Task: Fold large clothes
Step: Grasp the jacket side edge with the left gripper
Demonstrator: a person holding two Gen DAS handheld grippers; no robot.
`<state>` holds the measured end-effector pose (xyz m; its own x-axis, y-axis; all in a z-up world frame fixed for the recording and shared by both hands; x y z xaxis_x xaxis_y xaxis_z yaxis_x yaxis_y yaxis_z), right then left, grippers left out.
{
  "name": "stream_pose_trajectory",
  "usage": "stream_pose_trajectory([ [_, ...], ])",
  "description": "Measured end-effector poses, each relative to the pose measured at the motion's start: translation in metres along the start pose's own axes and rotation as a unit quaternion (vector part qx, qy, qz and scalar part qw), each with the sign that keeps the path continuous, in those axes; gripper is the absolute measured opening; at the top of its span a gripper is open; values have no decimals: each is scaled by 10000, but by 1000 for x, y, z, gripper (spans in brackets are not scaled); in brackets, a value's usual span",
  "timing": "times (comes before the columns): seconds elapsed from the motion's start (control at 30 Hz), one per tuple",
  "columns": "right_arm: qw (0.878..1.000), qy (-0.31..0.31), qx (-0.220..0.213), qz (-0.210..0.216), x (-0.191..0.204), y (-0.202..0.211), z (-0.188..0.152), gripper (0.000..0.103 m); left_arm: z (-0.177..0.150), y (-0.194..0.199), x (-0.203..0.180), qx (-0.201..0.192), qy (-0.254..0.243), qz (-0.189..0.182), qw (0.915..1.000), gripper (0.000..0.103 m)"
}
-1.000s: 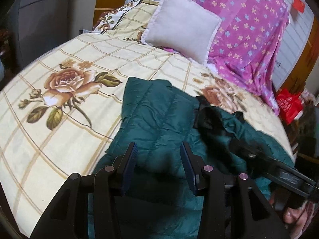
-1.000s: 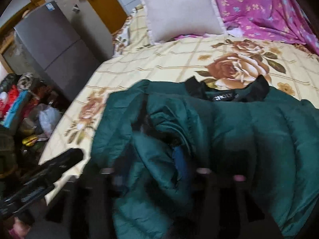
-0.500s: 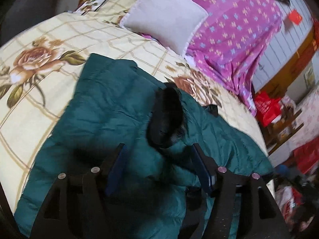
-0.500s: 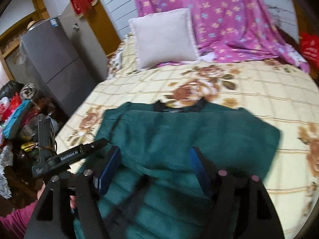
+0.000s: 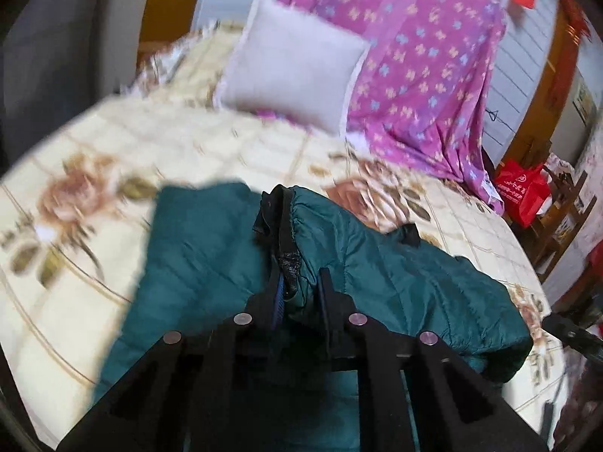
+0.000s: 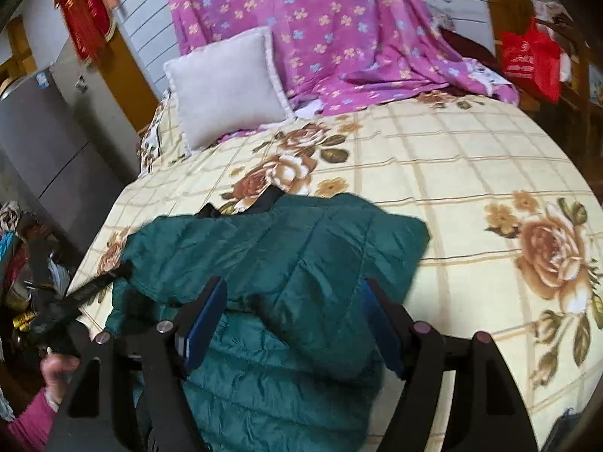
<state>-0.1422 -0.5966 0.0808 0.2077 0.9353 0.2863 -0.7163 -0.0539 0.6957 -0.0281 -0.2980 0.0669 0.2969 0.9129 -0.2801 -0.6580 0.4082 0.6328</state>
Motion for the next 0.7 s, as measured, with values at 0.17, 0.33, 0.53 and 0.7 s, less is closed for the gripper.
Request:
stream_pose_trajectory([
  [0.17, 9989, 343, 301, 85, 41, -57, -10, 76, -4, -4, 36, 90, -117, 474, 9988, 0],
  [0.33, 9940, 727, 705, -401, 58, -113, -33, 79, -22, -30, 63, 598, 427, 322, 9968, 2],
  [0.53, 9954, 755, 412, -417, 46, -76, -13, 79, 7, 5, 73, 93, 832, 217, 9963, 20],
  [0.7, 9987, 115, -62, -503, 14, -46, 23, 80, 19, 4, 56, -67, 591, 266, 9979, 30],
])
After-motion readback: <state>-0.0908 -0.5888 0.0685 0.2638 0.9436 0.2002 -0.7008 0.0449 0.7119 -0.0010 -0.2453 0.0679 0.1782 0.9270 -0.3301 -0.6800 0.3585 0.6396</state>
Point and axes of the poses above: each gripper's, at about its wrist camera, not at the fingertips, and y roughly against the way its jaws point, x to its left, z to its top, the point moved 7 cm from there along -y, roughly the way its jaws point, and after that the axes turned 2 degrees about y, right-handed, at the moved point
